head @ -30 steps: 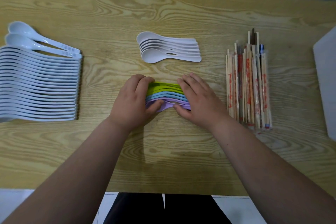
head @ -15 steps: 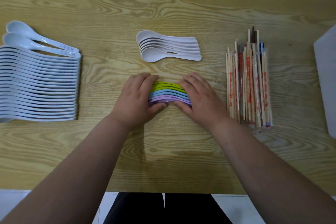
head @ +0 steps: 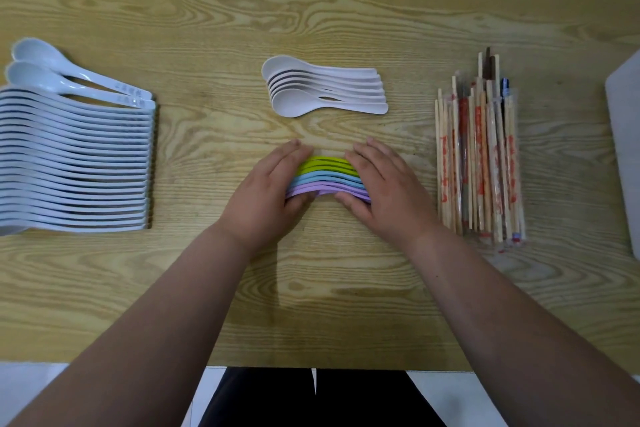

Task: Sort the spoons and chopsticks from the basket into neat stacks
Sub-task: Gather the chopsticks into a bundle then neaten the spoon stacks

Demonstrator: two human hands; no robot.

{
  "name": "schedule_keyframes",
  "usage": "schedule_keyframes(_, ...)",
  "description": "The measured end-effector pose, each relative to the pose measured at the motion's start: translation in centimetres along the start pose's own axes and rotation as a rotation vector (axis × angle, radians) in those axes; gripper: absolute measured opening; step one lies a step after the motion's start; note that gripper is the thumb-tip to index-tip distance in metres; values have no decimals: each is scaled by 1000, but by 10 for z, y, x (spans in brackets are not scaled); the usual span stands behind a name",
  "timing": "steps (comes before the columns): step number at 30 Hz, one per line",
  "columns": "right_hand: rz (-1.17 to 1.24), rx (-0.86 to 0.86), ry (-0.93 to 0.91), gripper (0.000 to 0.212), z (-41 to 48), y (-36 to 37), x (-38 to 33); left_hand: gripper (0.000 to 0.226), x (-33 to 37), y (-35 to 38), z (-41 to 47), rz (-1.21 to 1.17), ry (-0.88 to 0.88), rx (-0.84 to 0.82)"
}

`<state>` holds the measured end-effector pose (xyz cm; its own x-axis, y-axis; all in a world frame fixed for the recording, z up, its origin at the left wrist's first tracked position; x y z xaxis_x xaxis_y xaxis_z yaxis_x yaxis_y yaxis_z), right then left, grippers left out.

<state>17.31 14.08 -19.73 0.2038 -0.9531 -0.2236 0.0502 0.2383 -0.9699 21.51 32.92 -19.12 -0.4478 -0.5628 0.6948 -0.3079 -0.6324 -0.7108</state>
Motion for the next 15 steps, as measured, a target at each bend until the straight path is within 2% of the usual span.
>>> schedule_keyframes(5, 14, 17, 15, 65, -1, 0, 0, 63, 4, -2, 1, -28, 27, -1)
schedule_keyframes(9, 20, -18, 16, 65, -1, 3, 1, 58, 1, 1, 0, 19, 39, 26)
schedule_keyframes(15, -21, -56, 1, 69, 0, 0, -1, 63, 9, -3, 4, 106, 66, 37)
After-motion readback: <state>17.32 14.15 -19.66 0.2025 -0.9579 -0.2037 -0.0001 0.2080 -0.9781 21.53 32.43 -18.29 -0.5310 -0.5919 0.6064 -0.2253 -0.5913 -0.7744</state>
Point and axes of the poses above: each hand's wrist, its own z-axis towards the middle knuckle, its own y-axis out of the palm, x = y × z, the point moved 6 cm from there along z, towards the middle knuckle, and after that the axes turned 6 degrees about -z, right-handed, at the moved point
